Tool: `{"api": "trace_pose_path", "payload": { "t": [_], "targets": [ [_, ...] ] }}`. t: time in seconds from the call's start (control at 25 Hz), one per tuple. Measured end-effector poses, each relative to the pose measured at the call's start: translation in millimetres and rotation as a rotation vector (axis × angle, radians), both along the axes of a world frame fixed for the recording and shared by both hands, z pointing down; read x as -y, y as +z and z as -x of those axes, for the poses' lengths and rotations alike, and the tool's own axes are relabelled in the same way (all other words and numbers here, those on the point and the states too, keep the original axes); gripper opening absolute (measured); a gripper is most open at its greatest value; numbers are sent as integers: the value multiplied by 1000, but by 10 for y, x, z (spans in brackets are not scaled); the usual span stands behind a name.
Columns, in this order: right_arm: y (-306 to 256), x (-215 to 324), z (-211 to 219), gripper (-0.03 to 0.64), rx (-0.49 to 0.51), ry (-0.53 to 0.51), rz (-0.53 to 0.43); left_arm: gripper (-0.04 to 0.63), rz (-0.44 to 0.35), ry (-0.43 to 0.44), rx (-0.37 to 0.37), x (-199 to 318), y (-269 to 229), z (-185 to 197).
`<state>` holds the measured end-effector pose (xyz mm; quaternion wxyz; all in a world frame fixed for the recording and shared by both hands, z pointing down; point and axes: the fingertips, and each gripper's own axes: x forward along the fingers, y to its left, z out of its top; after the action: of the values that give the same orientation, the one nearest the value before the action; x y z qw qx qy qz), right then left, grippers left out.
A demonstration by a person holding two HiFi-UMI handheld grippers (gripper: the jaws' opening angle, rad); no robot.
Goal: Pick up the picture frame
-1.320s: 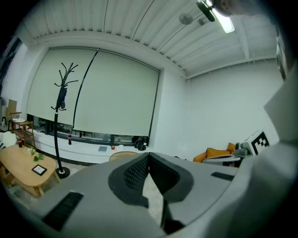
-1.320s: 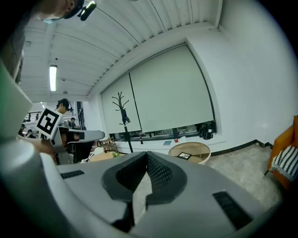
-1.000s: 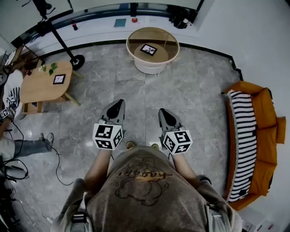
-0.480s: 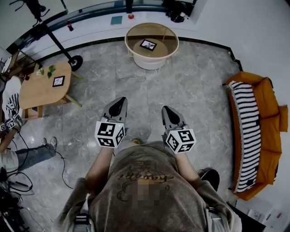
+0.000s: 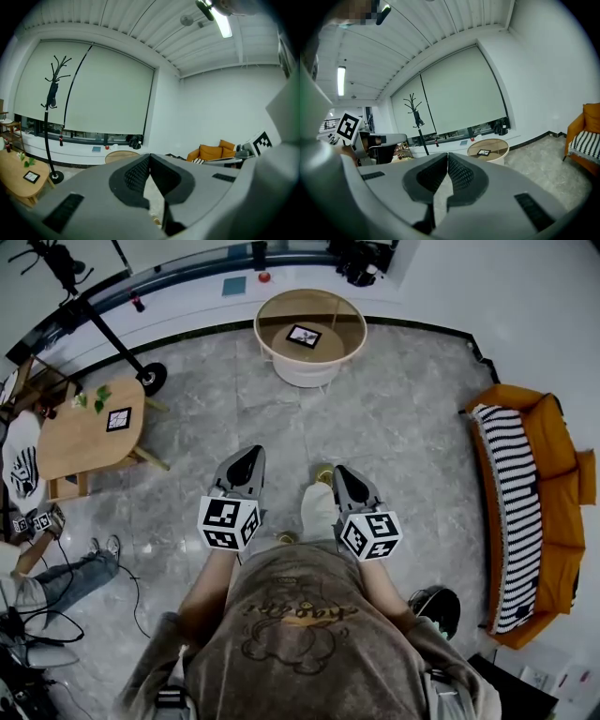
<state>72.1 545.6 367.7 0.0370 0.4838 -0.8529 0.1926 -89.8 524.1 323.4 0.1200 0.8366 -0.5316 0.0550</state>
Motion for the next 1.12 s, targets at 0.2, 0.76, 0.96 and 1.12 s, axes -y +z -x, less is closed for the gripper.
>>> {"api": "trace_pose_path", "payload": {
  "t": [0.2,0.76,0.96,1.12],
  "targets": [
    [8,150,97,20,-3,-8,-3,17,0,1,-5,122,23,48],
    [56,614,-7,20,1,2,6,17,9,13,-28,609,82,-104],
    [73,833,6,20,-6,-9,8,17,18,8,-38,812,130,-106],
    [78,1038,44,20,-11,-20,9,17,18,10,-39,986,138,-107]
  ]
}}
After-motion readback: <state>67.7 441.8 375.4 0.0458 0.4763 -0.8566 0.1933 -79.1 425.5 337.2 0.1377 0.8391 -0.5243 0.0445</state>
